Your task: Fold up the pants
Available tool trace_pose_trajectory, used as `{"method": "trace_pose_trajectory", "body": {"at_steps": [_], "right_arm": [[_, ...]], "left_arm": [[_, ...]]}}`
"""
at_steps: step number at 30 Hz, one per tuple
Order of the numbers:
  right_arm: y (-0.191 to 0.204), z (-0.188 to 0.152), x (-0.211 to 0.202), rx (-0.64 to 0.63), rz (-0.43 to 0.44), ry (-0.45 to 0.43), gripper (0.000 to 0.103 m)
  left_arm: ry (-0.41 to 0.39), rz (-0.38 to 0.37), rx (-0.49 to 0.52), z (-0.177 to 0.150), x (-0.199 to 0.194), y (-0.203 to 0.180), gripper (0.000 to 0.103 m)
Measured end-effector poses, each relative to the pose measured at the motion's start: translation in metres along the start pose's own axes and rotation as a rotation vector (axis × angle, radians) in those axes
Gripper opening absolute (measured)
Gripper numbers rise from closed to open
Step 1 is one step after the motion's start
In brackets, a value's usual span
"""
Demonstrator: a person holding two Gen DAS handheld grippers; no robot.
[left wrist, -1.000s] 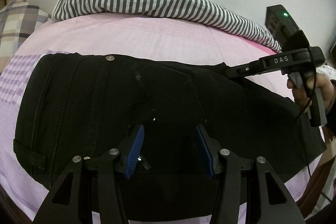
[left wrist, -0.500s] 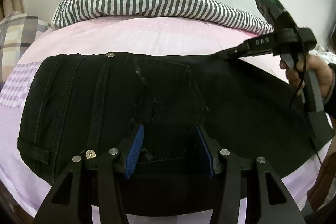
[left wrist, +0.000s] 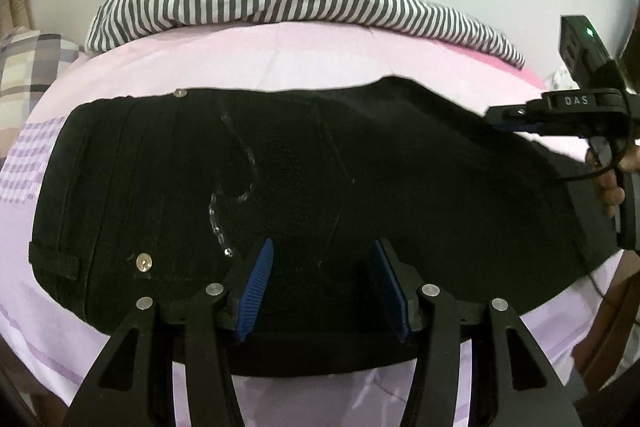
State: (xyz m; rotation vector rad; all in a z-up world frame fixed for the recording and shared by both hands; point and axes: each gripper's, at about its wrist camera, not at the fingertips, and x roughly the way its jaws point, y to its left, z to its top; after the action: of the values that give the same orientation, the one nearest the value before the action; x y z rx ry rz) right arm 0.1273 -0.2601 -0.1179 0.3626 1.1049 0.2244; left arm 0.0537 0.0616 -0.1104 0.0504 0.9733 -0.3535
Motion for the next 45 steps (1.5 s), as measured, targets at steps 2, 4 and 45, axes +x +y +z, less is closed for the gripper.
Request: {"method": "trace_pose_trajectory", "body": {"at_steps": [2,4,45], "right_arm": [[-0.017,-0.006,-0.004,0.037,-0.047,-0.023,0.028],[-0.035,-0.010,-0.014,0.084,-0.047,-0.056,0.026],[-0.286,-0.243,-0.231,0.689,0.089,-0.388,0.034]], "left_arm": [[0.003,0.015,0.019,-0.001,0.001,-0.002,0.053],[0.014,0.037,0.025,-0.001,0.003,-0.002,0.053],[0.091,-0.160,0.248,0.032,0.032,-0.171,0.056]]}}
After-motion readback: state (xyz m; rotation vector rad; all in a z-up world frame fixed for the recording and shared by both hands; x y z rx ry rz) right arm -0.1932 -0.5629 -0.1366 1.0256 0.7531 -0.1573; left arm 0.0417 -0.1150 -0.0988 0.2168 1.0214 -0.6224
